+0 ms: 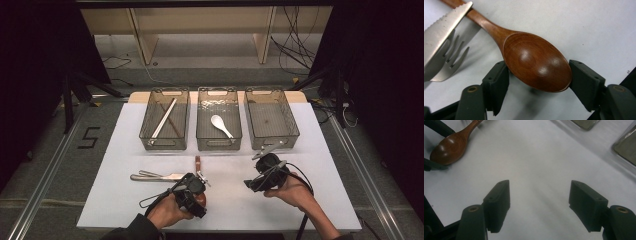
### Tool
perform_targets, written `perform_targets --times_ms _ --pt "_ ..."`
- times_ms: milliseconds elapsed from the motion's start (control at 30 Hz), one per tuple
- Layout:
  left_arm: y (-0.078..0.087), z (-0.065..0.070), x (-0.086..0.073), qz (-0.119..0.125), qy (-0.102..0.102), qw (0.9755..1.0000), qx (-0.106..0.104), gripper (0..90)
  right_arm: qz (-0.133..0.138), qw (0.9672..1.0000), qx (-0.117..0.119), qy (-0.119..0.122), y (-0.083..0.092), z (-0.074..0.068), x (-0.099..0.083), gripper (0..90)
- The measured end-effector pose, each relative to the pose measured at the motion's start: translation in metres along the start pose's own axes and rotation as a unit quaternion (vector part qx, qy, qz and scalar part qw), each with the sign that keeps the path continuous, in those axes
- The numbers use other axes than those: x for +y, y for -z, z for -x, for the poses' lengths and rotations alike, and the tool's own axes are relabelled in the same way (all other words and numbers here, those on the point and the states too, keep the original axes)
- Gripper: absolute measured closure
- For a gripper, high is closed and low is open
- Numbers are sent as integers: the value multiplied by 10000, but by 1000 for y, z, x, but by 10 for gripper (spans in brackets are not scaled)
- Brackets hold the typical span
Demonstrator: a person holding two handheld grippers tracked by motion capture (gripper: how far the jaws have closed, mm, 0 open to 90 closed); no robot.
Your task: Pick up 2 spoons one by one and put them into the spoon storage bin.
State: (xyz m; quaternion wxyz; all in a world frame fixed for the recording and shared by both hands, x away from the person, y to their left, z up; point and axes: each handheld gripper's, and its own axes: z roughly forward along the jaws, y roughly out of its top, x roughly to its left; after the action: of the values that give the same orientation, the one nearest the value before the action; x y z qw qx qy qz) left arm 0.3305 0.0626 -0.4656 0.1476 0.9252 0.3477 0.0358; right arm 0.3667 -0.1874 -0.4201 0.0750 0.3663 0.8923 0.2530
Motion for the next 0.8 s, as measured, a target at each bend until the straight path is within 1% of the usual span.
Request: perform_targets --times_ms 33,67,133,267,367,500,633,700,733,800 --pt "0 0 0 26 -13 10000 -6 358 6 10000 -6 2 0 0 0 342" --pt "0 0 0 31 -82 10000 4 366 14 10000 4 16 0 0 0 342" --pt "0 0 0 40 -137 9999 -4 378 -3 10000 5 13 0 0 0 342" --pt "1 -1 1 110 -151 9998 -33 422 -12 10000 8 6 0 1 0 342" --pt "1 -3 1 130 -239 9996 -41 453 -13 10000 6 7 0 1 0 342" --pt "1 -4 2 195 -228 9995 -106 476 -52 10000 6 25 -2 1 0 342" --pt "1 -7 5 347 -189 9989 -235 494 -60 10000 1 25 -2 1 0 342" --pt "1 -8 6 339 -180 9989 -250 495 -62 10000 6 28 -2 1 -1 342" --pt "0 -9 6 355 -145 9989 -263 496 -64 10000 8 28 -2 1 -1 342" --pt "-1 -11 6 368 -56 9987 -359 495 -65 10000 0 23 -2 1 -1 342"
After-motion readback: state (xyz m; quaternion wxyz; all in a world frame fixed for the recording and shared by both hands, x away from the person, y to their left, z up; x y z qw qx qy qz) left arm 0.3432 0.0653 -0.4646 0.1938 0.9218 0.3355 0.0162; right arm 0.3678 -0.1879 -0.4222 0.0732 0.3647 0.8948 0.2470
